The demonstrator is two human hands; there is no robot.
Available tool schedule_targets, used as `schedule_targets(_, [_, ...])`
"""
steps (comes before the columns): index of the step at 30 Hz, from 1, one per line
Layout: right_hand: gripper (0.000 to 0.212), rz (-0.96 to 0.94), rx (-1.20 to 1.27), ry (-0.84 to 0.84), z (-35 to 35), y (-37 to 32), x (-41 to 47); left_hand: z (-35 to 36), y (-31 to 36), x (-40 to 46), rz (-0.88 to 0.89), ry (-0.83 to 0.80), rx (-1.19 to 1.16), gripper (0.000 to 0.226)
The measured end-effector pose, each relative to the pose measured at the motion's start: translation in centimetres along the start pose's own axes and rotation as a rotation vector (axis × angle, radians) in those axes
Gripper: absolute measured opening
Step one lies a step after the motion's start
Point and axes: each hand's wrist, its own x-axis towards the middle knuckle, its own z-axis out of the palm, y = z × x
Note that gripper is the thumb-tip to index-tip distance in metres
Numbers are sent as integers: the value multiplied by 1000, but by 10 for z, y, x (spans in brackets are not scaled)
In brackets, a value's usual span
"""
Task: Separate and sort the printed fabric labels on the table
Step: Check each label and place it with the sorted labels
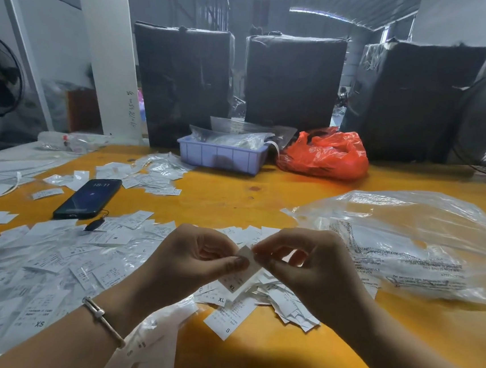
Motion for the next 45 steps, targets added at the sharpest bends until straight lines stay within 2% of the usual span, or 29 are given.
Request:
schedule_targets(5, [9,49,34,-127,3,4,0,1,0,0,-5,8,9,16])
schedule_targets(9, [18,87,119,-160,-1,4,2,0,1,0,1,6,21,18])
schedule_targets(16, [8,150,130,-203,-2,4,2,0,1,0,-3,12,17,20])
schedule_targets(22, [10,145,189,-92,-1,4,4,1,2,0,-50,-70,2,18])
schedule_targets(24, [13,136,185,-97,-1,4,4,1,2,0,-46,-71,30,21])
schedule_targets(27, [16,119,27,-142,2,6,3,0,3,0,-51,-14,75,30])
schedule_targets(33, [21,106,-32,-159,5,4,1,-1,4,0,-11,20,60,22])
schedule_targets(38, [18,113,68,-101,8,2,1,0,5,1,-5,22,29,27])
schedule_targets(45, [26,128,241,-77,6,2,0,-3,3,0,-32,5,33,16])
